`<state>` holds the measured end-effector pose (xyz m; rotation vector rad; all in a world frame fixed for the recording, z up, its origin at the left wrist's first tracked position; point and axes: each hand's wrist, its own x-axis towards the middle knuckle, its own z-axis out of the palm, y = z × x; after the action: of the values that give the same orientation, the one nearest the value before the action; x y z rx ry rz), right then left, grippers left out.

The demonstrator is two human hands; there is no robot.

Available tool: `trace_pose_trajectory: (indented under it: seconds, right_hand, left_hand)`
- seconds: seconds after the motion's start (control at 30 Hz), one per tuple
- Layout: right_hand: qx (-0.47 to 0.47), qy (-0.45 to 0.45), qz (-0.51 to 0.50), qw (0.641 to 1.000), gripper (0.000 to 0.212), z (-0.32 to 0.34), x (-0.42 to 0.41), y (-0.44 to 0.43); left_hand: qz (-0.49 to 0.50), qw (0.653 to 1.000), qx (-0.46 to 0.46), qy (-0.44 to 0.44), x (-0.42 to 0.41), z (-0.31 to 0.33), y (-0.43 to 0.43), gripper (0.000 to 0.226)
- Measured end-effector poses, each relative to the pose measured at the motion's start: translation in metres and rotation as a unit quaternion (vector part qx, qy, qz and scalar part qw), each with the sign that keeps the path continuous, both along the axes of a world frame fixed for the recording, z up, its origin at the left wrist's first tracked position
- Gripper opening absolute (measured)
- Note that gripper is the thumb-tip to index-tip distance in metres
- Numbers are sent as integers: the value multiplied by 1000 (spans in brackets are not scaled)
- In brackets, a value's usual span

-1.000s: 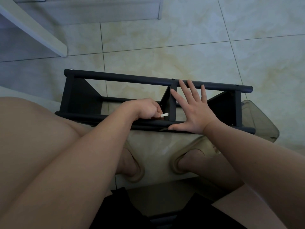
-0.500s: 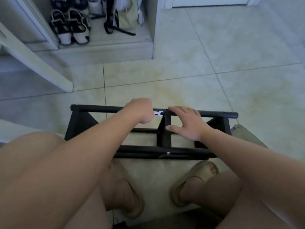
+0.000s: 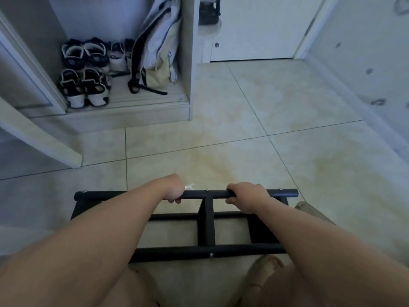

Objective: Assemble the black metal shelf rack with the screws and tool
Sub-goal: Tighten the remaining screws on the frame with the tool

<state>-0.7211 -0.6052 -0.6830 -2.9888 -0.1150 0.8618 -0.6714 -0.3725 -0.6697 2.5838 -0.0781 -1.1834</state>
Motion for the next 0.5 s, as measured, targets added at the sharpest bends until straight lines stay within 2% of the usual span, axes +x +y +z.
trace_pose_trajectory:
  seconds: [0.07, 0.3, 0.4, 0.5]
  right_hand:
    - [10, -25, -3, 1000, 26, 0, 2, 2]
    - [51, -145, -25, 988, 29, 9, 13, 17]
    - [63, -149, -36, 986, 29, 7, 9, 23]
    - [58, -113, -21, 992, 30, -7, -1, 23]
  left_hand:
    - [48, 998, -16, -32, 4, -3, 2, 26]
    - [75, 984, -5, -159, 18, 8, 20, 18]
    - [58, 982, 16, -181, 15, 6, 23, 22]
    - [54, 985, 20, -161, 2, -9, 20, 24]
